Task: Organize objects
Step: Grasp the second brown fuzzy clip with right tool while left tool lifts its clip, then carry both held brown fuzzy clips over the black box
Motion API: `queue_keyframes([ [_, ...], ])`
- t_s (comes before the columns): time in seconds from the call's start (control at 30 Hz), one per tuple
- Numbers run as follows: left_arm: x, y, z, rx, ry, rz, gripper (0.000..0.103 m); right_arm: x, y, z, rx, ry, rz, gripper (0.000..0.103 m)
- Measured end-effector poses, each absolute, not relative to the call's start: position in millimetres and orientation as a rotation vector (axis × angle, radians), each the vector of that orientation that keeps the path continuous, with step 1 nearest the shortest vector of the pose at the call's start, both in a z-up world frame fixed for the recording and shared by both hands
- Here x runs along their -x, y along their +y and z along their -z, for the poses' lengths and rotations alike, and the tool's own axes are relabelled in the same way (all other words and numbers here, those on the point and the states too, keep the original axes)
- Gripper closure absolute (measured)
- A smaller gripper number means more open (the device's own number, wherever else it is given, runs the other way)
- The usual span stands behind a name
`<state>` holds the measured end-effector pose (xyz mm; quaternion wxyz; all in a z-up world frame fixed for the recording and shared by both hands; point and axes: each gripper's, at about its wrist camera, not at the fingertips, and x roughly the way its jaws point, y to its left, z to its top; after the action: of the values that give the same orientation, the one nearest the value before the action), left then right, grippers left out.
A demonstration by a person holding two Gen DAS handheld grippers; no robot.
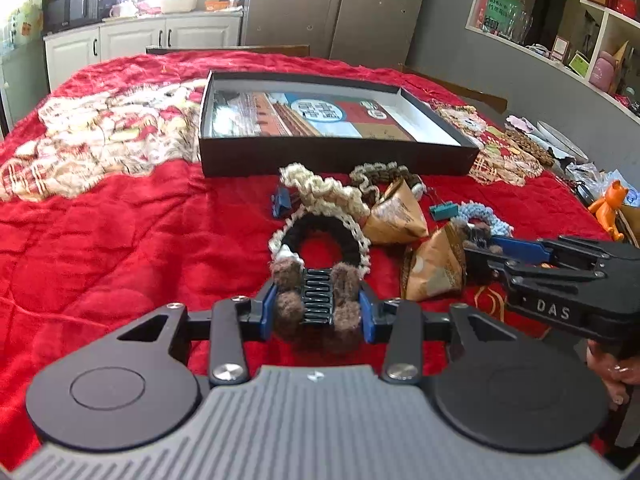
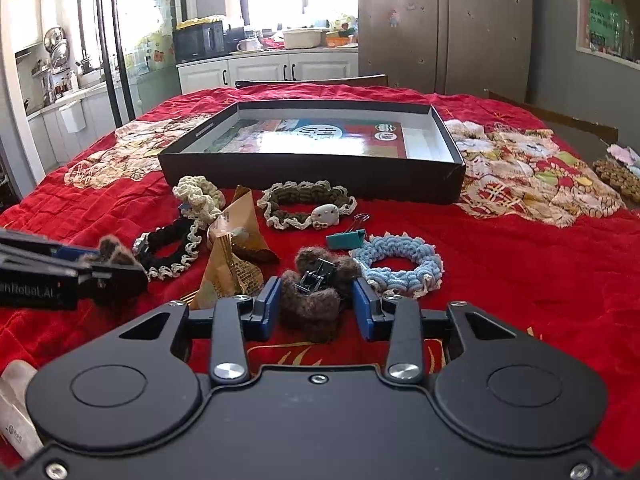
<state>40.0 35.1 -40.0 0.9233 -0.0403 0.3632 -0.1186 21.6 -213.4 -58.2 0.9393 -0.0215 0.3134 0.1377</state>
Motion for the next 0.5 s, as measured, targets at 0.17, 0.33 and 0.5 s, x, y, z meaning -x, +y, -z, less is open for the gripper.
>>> queue_keyframes([
  [0.17, -44, 37, 29, 0.076, 0.736, 0.259, 0.059, -18, -218, 50, 0.049, 0.618, -0.292, 0.067],
  [0.33, -56, 38, 16, 0.056, 0.714, 0.26, 0.059, -19, -230, 32, 0.03, 0.587, -0.309, 0.067],
  [0.5, -77, 37, -2, 0.037, 0.685, 0.26, 0.059, -30, -241, 7, 0.021, 0.529, -0.308, 0.067],
])
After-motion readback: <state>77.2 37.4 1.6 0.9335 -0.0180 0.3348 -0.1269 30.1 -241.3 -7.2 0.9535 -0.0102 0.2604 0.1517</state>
